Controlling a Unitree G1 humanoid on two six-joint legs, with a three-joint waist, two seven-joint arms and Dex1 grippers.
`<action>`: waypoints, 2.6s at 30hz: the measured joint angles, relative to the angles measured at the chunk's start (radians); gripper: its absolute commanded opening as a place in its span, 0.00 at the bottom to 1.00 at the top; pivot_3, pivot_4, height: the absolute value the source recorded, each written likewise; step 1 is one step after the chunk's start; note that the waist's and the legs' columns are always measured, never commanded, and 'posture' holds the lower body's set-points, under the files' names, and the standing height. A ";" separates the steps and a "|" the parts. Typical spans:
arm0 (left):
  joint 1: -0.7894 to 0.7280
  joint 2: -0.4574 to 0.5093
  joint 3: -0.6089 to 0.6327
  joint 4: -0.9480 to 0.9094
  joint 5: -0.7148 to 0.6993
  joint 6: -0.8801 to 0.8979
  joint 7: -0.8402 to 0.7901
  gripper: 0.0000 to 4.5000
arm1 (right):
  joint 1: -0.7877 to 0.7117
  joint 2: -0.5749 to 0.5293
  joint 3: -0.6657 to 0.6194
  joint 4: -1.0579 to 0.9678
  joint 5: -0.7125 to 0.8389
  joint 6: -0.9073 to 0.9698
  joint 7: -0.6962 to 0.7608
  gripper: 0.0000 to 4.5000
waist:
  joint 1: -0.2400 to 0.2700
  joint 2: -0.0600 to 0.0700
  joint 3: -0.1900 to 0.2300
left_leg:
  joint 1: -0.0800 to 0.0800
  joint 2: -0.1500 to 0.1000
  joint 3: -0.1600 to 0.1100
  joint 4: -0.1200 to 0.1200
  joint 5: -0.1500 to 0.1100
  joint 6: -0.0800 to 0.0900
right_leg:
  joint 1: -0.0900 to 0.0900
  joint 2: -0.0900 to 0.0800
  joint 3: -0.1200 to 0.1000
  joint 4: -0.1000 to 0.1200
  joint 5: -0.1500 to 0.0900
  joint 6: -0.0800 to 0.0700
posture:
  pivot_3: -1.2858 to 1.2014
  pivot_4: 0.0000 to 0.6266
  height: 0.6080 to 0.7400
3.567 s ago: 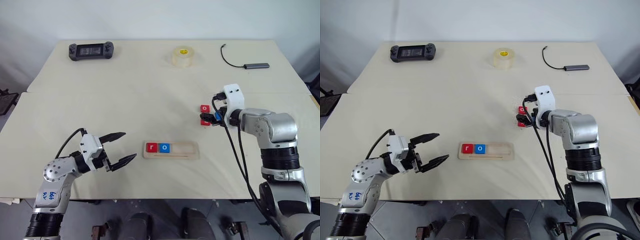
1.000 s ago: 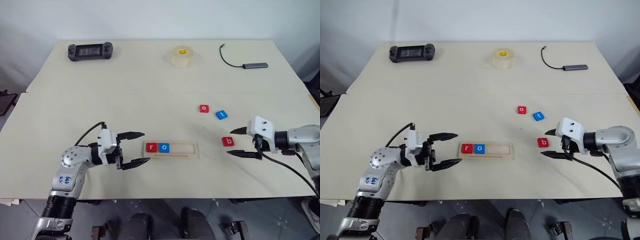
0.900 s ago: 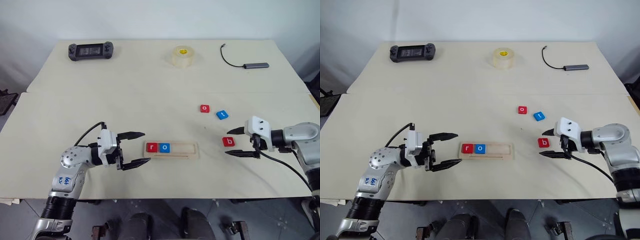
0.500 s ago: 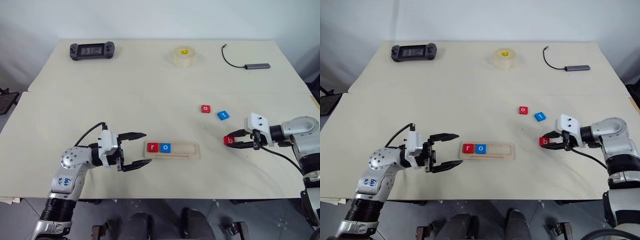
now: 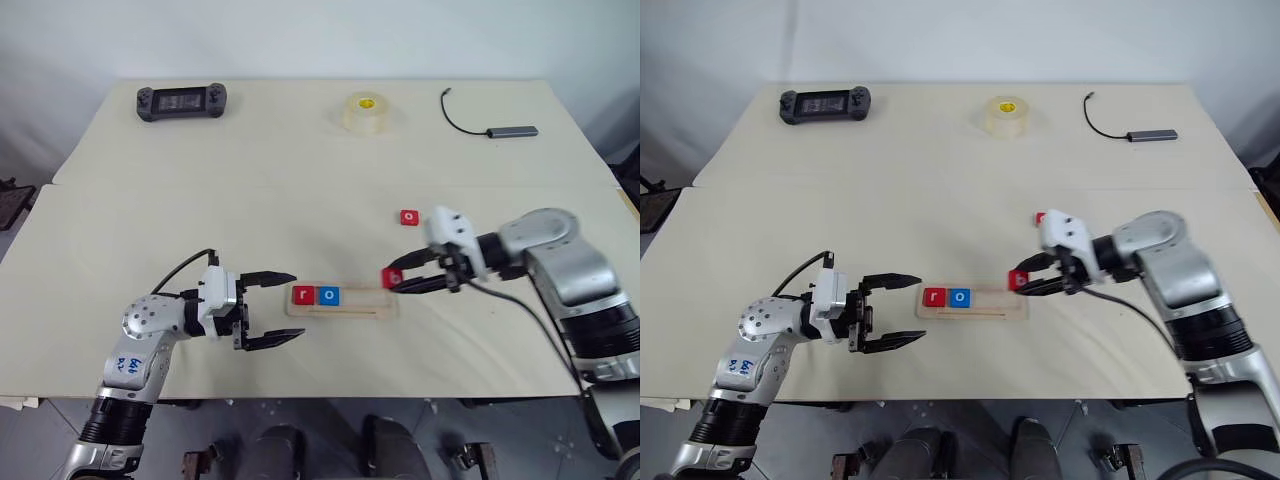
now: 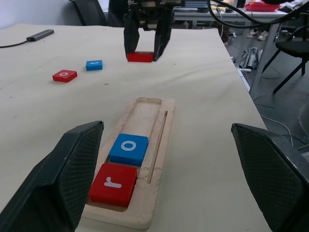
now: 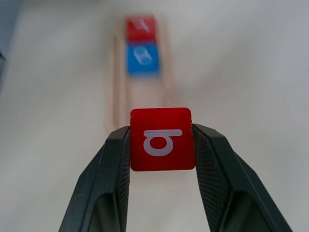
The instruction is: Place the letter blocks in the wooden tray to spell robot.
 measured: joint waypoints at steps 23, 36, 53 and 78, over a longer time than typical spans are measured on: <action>0.038 0.012 0.024 -0.001 0.003 -0.010 0.065 1.00 | 0.011 0.129 0.138 -0.019 -0.090 0.070 -0.207 1.00 | -0.005 0.000 0.000 | 0.000 -0.001 0.001 0.000 0.000 0.000 | -0.001 0.000 0.000 0.002 0.000 0.000 | 0.52 0.24 1.00; 0.044 0.025 0.039 -0.001 0.003 -0.018 0.069 1.00 | 0.160 -0.009 0.010 -0.041 -0.035 -0.006 -0.156 0.23 | -0.008 0.000 0.000 | 0.001 -0.001 0.002 0.000 0.000 0.000 | -0.001 0.000 0.001 0.002 0.000 0.000 | 0.52 0.24 1.00; 0.113 0.087 0.104 -0.001 0.002 -0.020 0.071 1.00 | 0.090 0.101 0.055 0.022 -0.080 -0.012 -0.210 0.00 | -0.006 0.000 0.000 | 0.001 0.000 0.002 0.000 0.000 0.000 | 0.000 0.000 0.002 0.002 0.000 0.000 | 0.52 0.24 1.00; 0.109 0.081 0.101 0.007 0.002 -0.025 0.082 1.00 | 0.246 0.082 -0.199 -0.136 0.034 -0.087 -0.260 0.44 | 0.000 0.000 0.000 | 0.001 -0.001 0.000 -0.001 0.000 0.000 | 0.000 0.000 0.000 0.001 0.000 0.000 | 0.52 0.24 1.00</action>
